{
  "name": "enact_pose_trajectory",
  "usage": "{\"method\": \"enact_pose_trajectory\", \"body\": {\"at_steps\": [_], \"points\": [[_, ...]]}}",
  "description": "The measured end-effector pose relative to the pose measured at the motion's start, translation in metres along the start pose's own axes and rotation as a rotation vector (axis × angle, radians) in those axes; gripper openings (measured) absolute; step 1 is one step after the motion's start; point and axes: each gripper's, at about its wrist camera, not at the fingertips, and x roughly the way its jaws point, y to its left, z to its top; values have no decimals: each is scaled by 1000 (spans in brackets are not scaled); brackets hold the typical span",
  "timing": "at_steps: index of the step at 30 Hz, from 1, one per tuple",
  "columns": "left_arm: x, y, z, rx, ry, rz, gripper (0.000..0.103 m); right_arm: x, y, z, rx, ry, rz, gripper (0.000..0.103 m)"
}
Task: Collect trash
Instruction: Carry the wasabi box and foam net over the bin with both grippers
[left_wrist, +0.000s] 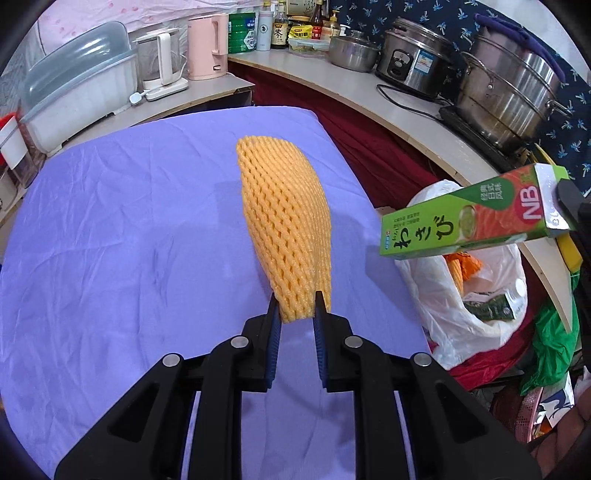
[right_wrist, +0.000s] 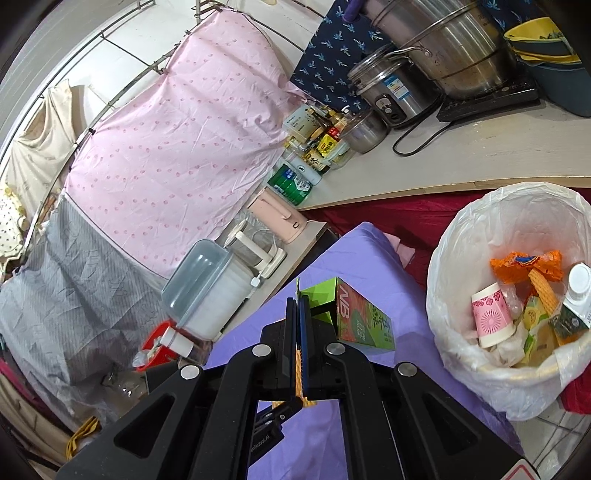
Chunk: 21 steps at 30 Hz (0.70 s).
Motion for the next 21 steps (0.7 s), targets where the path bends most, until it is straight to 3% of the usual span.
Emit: {"method": "enact_pose_trajectory", "body": {"at_steps": [11,21], "points": [[-43,-17,-32,26,-14,-32,16,-45,13,-14,-11,-8,-3,3],[-68,-59,-26,82,-57,-65,16,-86,3,-4,-16,-54,-30,3]]}}
